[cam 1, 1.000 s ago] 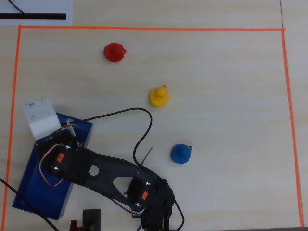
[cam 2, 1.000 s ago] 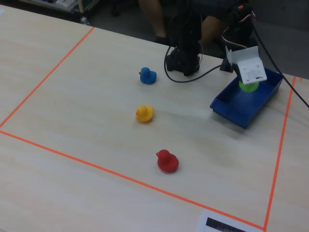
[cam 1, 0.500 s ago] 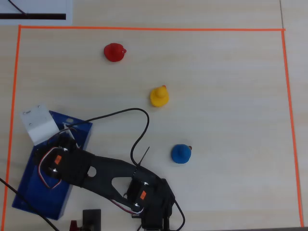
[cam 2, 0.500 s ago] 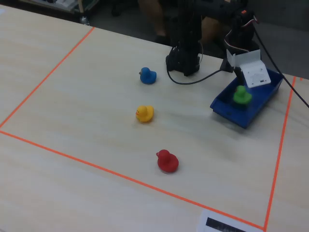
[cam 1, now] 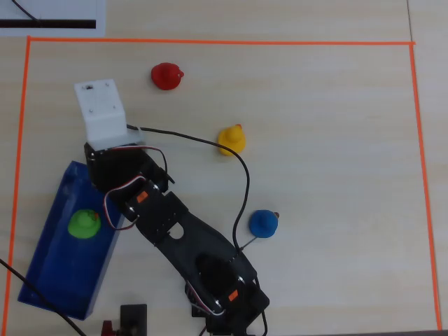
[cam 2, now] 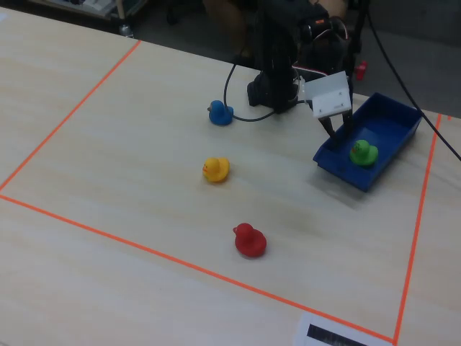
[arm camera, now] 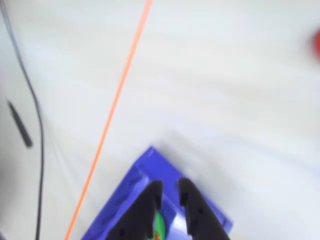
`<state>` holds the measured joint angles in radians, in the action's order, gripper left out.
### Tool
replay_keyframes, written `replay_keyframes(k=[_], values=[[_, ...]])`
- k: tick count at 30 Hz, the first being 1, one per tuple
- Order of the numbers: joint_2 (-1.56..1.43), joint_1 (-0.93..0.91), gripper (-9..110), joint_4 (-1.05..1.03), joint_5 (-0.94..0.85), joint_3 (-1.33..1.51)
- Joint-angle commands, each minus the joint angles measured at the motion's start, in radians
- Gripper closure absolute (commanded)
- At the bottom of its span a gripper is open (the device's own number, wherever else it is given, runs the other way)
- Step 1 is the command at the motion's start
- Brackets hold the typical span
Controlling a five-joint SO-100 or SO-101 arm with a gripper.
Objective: Grasp green duck and put it into box.
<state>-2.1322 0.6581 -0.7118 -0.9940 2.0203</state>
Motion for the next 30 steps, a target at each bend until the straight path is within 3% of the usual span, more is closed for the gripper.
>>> replay_keyframes(k=[1,8,17,30], values=[[-0.192,-0.072,101,0.215,-0.041,0.181],[-0.586,-0.279,101,0.373,-0.13,0.497],[-1.048,-0.436,101,0.189,-0.207,0.73],[-1.178,-0.586,101,0.14,-0.184,0.911]])
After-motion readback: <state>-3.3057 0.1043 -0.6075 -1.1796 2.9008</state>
